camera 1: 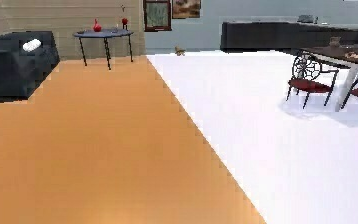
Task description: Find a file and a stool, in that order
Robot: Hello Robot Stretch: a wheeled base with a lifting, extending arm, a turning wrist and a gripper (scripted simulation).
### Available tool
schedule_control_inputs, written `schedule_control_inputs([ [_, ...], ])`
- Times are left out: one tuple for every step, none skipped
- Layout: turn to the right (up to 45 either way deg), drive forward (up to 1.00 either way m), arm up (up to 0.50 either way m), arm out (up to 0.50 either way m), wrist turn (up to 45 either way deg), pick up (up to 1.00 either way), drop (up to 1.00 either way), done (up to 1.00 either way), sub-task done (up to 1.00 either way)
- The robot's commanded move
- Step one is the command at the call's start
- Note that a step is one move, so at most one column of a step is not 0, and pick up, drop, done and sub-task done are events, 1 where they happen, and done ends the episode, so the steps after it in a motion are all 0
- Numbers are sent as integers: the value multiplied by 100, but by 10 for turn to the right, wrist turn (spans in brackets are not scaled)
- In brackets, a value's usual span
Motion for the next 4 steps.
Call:
schedule_control_inputs([
  [270, 0, 0, 0, 0, 0, 0, 0, 0],
  [0, 45, 0, 0, 0, 0, 0, 0, 0],
  [390, 0, 0, 0, 0, 0, 0, 0, 0],
  [30, 0, 0, 0, 0, 0, 0, 0, 0],
])
